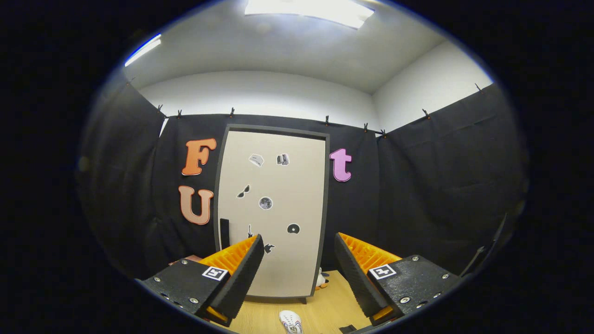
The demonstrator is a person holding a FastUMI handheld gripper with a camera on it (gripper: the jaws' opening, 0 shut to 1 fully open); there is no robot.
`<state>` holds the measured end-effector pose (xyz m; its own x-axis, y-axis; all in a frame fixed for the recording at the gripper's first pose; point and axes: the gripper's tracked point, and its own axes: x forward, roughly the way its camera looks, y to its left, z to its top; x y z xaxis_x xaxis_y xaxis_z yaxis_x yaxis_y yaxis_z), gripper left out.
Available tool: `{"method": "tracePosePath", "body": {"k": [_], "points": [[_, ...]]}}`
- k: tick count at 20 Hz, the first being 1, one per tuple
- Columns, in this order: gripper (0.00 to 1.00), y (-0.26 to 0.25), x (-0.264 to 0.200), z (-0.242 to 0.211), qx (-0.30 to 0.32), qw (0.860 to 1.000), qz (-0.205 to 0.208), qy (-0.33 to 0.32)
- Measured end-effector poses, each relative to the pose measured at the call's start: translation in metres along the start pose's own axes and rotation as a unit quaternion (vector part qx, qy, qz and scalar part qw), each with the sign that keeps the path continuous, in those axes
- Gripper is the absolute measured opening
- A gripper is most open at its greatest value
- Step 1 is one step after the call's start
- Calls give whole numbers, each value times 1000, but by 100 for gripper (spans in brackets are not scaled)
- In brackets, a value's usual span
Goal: Open the shoe cabinet door, grab the shoes and put them into the shoe cabinet, then close the shoe cabinet door.
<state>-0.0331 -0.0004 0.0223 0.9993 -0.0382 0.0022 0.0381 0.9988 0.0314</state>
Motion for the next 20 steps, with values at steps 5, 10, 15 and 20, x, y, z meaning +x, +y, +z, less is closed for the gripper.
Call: {"method": "tracePosePath", "body": {"k": [5,10,15,20], "points": [[95,-2,5,-5,1,1000,-8,4],[95,31,25,-21,17,1000,16,19],[95,88,57,-42,27,997,62,41],[95,142,94,-66,23,993,96,63]]}}
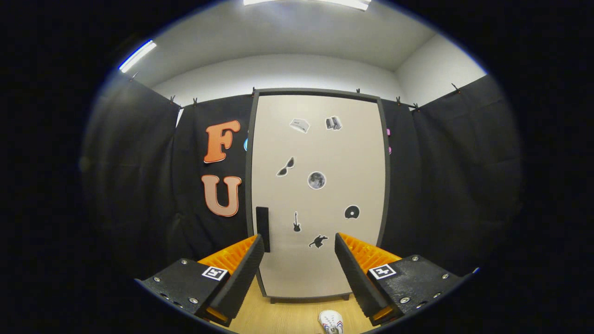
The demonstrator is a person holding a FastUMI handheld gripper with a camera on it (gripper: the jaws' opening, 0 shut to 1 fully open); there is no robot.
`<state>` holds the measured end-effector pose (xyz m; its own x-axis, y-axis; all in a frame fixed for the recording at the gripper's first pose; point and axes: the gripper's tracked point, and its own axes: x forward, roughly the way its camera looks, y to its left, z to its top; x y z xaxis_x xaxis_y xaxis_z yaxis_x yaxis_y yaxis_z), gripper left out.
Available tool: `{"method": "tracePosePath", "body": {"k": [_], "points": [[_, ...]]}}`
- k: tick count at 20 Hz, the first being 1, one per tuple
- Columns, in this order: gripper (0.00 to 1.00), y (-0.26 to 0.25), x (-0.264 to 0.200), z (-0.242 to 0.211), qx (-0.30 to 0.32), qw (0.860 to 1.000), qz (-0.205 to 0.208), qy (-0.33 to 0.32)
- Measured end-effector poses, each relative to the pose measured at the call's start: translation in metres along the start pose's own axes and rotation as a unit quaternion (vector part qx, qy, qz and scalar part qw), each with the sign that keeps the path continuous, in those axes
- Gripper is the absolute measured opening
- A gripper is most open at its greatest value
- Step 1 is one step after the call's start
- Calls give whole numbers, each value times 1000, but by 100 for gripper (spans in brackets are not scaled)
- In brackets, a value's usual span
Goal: Open the shoe cabinet door, grab the shoes and put them into the shoe cabinet, then close the shoe cabinet door.
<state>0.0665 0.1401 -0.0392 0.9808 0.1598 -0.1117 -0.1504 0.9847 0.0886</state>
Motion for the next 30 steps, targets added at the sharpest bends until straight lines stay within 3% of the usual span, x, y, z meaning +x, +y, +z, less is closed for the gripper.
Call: {"method": "tracePosePath", "body": {"k": [17,19,23,24,30], "points": [[91,71,171,-83,-16,998,6,59],[82,74,179,-89,-16,998,7,61],[53,86,188,-96,-7,997,26,69],[41,85,183,-92,-4,998,26,62],[28,83,165,-92,13,998,41,35]]}}
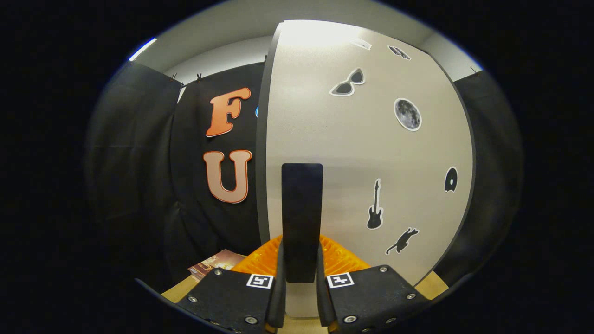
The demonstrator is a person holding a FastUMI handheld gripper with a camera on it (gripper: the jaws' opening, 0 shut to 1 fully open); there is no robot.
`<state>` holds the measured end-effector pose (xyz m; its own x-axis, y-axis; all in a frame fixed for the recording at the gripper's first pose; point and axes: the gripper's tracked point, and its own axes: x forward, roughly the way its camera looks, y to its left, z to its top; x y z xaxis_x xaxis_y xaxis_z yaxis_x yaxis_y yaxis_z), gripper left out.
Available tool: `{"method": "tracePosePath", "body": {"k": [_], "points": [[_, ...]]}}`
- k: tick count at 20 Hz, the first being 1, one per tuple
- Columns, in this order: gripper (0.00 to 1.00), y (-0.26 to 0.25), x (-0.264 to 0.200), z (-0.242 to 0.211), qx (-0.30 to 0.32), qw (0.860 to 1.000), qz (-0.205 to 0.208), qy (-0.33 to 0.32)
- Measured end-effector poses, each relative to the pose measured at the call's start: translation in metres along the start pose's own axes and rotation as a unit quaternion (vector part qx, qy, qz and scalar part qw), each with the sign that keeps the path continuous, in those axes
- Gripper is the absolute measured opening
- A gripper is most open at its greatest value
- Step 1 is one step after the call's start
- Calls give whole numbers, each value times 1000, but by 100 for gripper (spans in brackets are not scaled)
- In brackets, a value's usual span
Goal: Open the shoe cabinet door, grab the shoes and put them into the shoe cabinet, then close the shoe cabinet door.
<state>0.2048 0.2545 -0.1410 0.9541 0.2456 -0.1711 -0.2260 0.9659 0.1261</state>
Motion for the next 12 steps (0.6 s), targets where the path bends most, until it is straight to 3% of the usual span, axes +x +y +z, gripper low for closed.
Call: {"method": "tracePosePath", "body": {"k": [3,12], "points": [[27,-4,-34,-1,16,1000,19,0],[22,-53,-129,-8,26,999,22,23]]}}
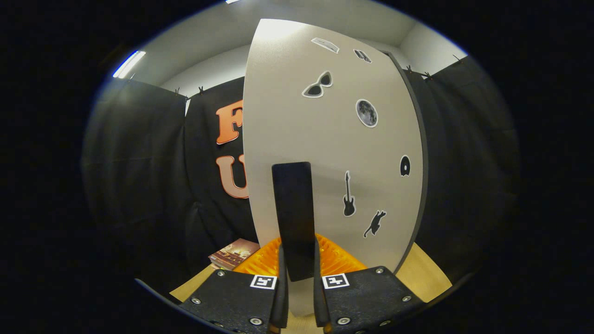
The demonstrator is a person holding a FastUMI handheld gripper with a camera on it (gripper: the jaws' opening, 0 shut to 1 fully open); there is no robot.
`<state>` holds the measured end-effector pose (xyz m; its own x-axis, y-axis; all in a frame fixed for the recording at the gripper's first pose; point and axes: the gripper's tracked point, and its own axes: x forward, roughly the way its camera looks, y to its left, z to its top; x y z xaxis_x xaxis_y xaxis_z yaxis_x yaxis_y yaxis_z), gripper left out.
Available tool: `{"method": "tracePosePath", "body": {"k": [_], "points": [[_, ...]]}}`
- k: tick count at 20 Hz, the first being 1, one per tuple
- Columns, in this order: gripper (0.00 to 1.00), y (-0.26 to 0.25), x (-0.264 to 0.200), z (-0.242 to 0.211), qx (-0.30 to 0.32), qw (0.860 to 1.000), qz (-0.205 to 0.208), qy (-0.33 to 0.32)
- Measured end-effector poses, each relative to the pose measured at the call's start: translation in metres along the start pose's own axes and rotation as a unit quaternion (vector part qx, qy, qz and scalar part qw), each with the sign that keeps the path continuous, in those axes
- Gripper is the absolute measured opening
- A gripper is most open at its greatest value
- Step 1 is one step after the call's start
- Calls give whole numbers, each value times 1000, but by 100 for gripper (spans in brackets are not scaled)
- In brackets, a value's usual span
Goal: Open the shoe cabinet door, grab the shoes and put them into the shoe cabinet, then close the shoe cabinet door.
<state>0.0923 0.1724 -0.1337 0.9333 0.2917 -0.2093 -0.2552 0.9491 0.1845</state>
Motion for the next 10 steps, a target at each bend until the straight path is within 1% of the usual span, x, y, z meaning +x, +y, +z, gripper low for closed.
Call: {"method": "tracePosePath", "body": {"k": [3,4,10], "points": [[21,-11,-15,0,2,1000,-1,8],[19,-10,-14,0,3,1000,-2,10],[19,-33,-38,1,2,1000,-19,17]]}}
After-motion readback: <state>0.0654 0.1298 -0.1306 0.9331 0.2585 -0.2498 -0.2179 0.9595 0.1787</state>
